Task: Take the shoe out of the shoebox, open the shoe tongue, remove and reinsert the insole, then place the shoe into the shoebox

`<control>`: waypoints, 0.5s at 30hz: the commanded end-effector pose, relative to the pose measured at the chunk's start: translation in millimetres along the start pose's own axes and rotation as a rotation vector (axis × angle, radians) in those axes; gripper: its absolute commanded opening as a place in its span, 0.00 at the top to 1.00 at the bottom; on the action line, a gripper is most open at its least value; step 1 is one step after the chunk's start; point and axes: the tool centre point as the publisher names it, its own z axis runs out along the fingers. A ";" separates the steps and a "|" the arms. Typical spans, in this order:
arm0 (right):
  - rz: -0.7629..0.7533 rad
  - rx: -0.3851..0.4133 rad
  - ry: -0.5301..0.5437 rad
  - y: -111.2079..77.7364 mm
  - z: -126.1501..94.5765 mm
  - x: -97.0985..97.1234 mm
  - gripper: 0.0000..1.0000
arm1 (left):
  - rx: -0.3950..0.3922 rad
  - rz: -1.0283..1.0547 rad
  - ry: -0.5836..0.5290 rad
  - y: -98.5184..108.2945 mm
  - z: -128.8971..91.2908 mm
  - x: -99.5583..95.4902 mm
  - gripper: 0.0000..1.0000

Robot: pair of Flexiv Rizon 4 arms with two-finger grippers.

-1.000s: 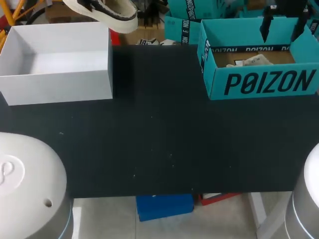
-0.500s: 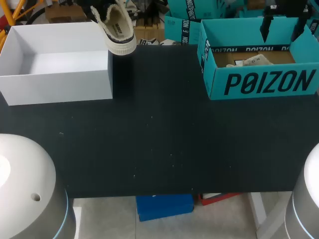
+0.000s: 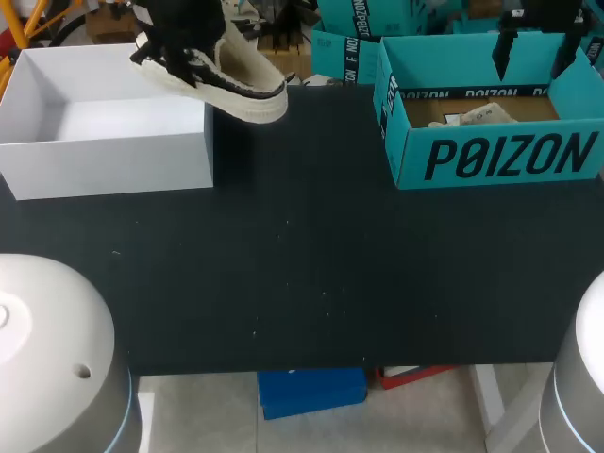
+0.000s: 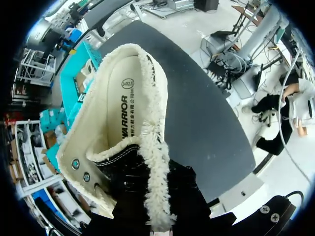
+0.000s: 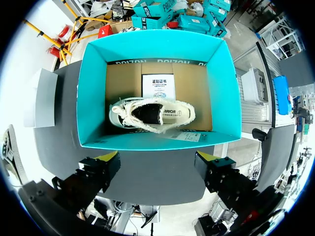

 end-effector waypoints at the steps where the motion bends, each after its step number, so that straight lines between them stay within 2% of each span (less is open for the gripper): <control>1: 0.000 0.000 0.000 0.0 -0.2 0.3 0.00 | 0.008 -0.272 0.072 -13.8 -0.2 2.7 1.00; 15: 0.000 0.000 0.000 0.0 -0.2 0.3 0.00 | 0.015 -0.431 0.087 -47.6 14.4 42.4 1.00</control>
